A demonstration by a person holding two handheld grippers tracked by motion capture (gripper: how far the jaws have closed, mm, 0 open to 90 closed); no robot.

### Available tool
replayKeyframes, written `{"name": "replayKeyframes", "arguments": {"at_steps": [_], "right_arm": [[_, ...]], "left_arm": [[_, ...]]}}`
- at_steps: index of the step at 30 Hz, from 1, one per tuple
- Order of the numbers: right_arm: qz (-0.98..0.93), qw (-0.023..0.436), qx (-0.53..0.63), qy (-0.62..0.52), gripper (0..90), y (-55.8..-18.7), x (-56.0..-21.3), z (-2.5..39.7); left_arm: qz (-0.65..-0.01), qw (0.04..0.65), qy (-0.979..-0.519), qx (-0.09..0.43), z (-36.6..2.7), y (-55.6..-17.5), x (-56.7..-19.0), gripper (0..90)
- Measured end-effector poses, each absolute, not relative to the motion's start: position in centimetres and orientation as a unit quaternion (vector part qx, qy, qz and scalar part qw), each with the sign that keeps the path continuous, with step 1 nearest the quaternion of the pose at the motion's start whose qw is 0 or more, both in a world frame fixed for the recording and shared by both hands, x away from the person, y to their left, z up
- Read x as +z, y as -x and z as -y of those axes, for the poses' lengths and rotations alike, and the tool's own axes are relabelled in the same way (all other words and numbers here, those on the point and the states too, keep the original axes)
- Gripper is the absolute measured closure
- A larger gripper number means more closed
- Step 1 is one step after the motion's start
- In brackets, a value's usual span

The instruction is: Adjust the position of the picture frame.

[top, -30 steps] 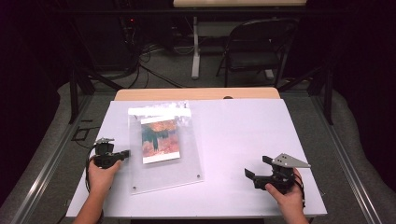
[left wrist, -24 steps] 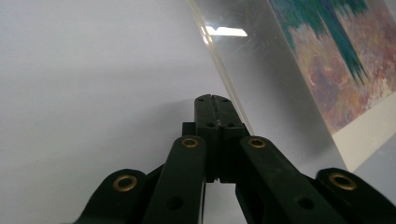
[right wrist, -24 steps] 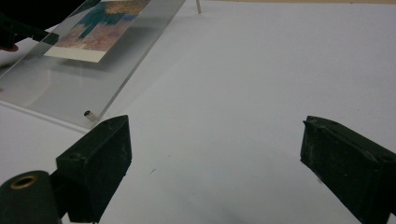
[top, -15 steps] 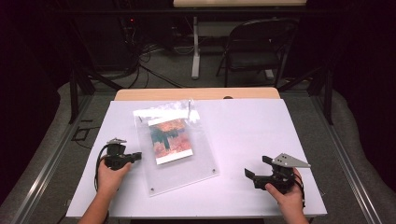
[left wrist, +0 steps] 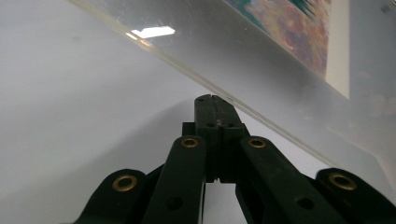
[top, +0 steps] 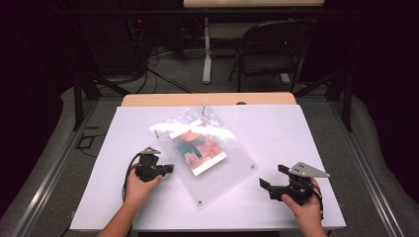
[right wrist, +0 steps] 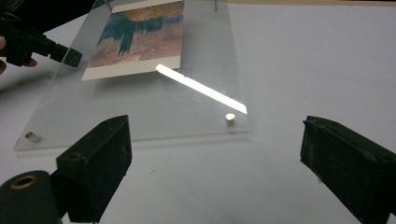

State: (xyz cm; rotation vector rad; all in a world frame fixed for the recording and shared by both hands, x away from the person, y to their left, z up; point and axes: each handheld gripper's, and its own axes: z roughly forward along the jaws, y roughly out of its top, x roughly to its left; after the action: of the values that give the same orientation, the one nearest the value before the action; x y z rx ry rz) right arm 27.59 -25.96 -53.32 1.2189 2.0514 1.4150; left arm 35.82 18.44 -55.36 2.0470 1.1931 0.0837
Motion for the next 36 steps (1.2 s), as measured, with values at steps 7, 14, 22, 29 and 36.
{"name": "replayKeyframes", "arguments": {"at_steps": [7, 14, 22, 29, 36], "right_arm": [[-0.728, 0.182, 0.501, -0.431, 8.8, -27.6, -53.3, 26.1], [-0.727, 0.180, 0.501, -0.433, 8.8, -27.6, -53.3, 26.1], [-0.726, 0.178, 0.503, -0.434, 8.8, -27.6, -53.3, 26.3], [-0.722, 0.177, 0.505, -0.439, 8.8, -27.6, -53.4, 26.6], [-0.721, 0.175, 0.506, -0.440, 9.5, -27.6, -53.4, 26.4]], "left_arm": [[-0.439, 0.376, -0.816, 0.026, -15.1, -35.2, -55.3, 90.0], [-0.407, 0.380, -0.831, 0.007, -10.8, -35.0, -55.3, 90.0], [-0.373, 0.383, -0.845, 0.006, -8.2, -34.6, -55.6, 90.0], [-0.383, 0.396, -0.834, 0.043, -10.7, -34.1, -54.6, 86.2], [-0.418, 0.398, -0.811, 0.092, -14.7, -34.8, -54.4, 75.7]]}}
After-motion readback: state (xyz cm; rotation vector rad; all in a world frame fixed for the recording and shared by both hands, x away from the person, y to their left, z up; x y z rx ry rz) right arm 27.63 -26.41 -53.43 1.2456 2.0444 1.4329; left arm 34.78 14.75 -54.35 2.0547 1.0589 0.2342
